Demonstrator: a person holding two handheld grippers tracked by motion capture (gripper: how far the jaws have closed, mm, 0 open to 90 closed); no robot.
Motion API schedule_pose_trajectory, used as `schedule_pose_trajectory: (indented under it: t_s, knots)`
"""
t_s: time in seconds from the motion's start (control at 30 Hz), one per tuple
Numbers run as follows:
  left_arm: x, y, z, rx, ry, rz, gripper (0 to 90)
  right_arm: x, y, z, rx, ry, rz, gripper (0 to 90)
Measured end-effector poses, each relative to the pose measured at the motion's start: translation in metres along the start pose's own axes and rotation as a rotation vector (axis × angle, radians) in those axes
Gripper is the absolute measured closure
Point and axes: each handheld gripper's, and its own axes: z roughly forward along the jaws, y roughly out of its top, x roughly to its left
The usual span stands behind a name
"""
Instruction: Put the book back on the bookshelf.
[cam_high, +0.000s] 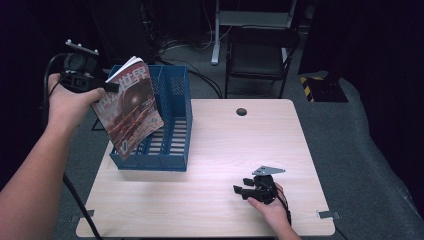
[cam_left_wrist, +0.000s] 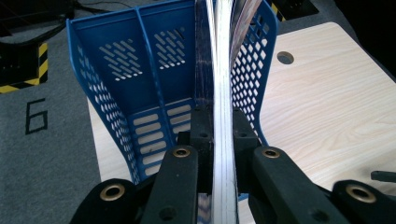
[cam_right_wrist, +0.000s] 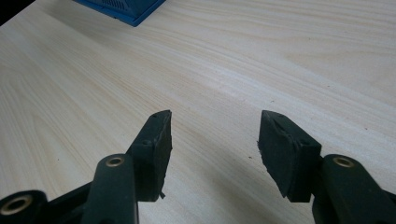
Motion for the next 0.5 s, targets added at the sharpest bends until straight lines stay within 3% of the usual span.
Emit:
schedule_pose_trajectory:
  t_s: [0.27, 0.5]
  knots:
    - [0.009, 0.000, 0.003, -0.001, 0.011, -0.025, 83.8, 0.001, 0.000, 0.000, 0.005, 0.000, 0.006, 44.2]
    - [0.016, -0.001, 0.009, -0.007, 0.028, -0.076, 83.8, 0.001, 0.000, 0.000, -0.002, -0.001, 0.005, 44.2]
